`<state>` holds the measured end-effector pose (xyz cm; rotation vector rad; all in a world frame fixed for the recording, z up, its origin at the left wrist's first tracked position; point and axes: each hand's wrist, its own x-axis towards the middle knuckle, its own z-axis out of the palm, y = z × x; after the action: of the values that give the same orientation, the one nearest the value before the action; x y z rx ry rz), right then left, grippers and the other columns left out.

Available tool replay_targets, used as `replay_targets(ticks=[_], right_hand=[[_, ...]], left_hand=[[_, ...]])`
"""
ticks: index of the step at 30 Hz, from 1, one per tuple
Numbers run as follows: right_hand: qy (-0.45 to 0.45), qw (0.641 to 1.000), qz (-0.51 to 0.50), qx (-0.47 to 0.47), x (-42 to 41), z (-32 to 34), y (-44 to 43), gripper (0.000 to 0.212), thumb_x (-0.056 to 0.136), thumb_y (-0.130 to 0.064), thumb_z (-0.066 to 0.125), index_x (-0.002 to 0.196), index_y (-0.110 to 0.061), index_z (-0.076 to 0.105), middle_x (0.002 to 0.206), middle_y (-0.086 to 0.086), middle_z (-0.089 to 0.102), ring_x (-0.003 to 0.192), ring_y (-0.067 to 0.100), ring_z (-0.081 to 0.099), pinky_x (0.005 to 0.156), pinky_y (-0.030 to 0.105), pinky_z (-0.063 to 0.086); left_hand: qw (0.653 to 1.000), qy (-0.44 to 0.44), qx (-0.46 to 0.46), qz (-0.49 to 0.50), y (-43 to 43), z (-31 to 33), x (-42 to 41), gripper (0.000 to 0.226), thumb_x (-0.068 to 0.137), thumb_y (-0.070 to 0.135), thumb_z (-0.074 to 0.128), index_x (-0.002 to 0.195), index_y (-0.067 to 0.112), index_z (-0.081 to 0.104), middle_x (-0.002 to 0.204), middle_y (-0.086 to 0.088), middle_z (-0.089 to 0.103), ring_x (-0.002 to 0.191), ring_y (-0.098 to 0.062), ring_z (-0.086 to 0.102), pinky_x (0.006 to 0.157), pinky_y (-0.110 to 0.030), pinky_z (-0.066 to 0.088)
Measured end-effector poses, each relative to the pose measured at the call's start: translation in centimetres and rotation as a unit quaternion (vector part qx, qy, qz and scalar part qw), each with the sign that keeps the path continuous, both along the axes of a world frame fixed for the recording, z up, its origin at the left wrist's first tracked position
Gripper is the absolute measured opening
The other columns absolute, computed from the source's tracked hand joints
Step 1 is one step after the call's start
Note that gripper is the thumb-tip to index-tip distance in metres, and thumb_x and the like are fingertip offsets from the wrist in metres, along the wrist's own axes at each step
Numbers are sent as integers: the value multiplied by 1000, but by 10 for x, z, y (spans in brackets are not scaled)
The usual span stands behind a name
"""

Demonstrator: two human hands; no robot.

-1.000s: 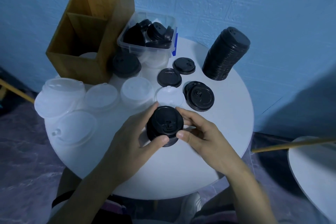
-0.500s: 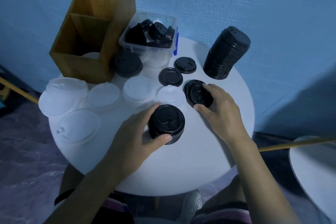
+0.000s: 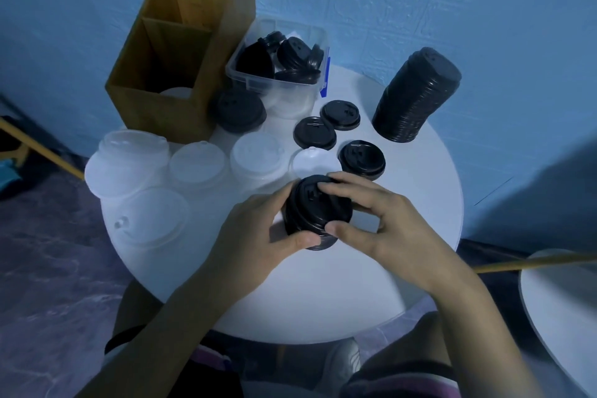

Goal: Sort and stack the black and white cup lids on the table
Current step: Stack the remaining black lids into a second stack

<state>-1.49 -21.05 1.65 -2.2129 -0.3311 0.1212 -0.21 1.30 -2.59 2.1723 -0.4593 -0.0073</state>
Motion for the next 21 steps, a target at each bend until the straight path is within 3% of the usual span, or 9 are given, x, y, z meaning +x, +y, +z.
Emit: replay_targets(ticks=[5,9,11,21], right_hand=[[10,1000,19,-15,1,3,2,50,90,-29,75,130,-55,59,149,-34,42,137,-8,43,117,36,39],[-16,998,7,-58,-1,3,8,46,88,-47,72,131,-51,59,152,-33,40,135,-15,40,115,26,37],[-26,998,0,-64,-2,2,11,45,86,-52,71,129,-50,58,152,-34,40,135,-13,41,113,24,38],[14,995,57,-85,4,10,5,43,90,-31,76,126,-47,58,150,-40,37,131,-12,45,108,23,40]], left_hand=[[1000,-4,-6,-16,0,1,1,66,74,63,67,135,42,53,116,21,68,110,0,60,92,-30,50],[1000,-8,1,-12,-1,0,0,67,73,65,67,135,44,52,114,23,67,110,5,58,88,-14,44],[1000,-3,10,-10,0,-1,1,69,73,65,68,136,46,50,115,24,66,111,6,56,89,-15,45],[1000,15,19,-4,-1,1,1,66,64,75,65,121,43,57,104,21,67,104,1,56,88,-18,44]])
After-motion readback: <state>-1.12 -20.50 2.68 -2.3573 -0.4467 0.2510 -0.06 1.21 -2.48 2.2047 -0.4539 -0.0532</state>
